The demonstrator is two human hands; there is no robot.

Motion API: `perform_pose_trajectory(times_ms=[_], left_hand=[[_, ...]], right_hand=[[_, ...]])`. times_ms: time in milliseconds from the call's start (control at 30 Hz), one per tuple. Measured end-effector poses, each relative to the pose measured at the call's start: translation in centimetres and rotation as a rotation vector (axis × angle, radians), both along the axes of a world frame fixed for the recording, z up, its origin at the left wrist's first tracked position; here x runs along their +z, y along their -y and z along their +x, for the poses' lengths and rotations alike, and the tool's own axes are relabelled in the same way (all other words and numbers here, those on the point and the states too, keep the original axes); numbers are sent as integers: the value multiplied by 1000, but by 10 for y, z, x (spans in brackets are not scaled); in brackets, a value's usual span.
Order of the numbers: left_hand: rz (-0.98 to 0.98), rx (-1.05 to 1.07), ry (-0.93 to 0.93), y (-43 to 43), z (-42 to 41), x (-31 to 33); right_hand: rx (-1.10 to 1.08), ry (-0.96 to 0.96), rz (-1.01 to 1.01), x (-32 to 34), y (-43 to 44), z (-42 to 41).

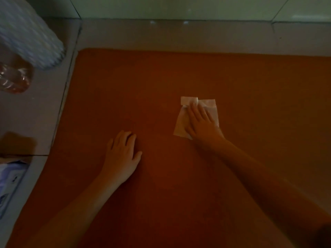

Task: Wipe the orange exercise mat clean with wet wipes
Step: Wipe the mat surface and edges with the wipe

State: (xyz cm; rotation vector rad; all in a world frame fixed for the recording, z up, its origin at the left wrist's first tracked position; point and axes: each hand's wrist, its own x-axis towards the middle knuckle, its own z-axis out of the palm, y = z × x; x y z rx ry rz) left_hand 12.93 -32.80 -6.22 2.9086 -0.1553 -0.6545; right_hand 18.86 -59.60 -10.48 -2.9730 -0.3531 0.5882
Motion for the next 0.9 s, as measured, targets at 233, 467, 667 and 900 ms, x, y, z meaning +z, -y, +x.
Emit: perform_pose_trajectory(times_ms=[233,467,667,900], left_hand=[[24,23,-43,3,37,-4],[9,-39,-62,6,74,-8],[95,-70,-79,12,81,-13],[101,-84,-77,12,82,-12]], right_hand=[[397,9,117,-5,-8,-5],[14,25,58,-4,27,72],[259,68,84,-10,-21,79],[32,67,36,-3,32,145]])
